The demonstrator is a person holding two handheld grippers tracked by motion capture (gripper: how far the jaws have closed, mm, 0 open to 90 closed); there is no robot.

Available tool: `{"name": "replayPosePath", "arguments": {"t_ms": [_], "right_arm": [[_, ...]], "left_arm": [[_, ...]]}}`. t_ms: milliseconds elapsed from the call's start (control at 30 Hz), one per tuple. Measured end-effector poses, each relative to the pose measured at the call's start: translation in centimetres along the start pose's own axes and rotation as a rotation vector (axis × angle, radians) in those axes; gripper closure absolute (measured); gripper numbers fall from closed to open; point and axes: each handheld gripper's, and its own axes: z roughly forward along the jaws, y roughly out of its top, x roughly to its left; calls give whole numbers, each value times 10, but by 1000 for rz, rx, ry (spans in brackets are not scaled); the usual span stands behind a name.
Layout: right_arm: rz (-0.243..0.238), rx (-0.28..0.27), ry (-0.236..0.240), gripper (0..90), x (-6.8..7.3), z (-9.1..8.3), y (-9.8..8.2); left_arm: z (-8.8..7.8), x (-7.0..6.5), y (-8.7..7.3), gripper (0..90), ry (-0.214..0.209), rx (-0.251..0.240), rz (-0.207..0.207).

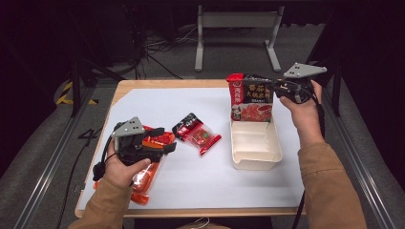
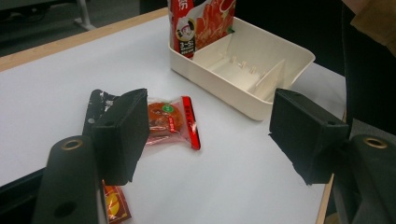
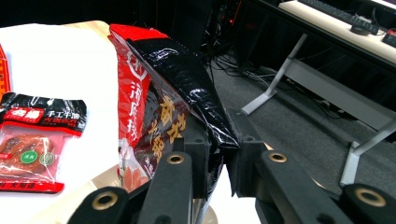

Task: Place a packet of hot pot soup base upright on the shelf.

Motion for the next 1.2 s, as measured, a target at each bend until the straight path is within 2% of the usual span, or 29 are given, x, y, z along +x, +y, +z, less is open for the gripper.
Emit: {"name": "replayPosePath", "arguments": {"t_ms": [367,633,1200], "right_arm": [[23,23,17,785,1,5,-13],[51,42,23,778,2,3,-23],[108,33,-2,786,-1,0,-41]], "left_arm": [[1,2,-1,284,7,12,3],[3,1,-2,281,8,0,0],[3,2,-3,317,22,5,-6]]}}
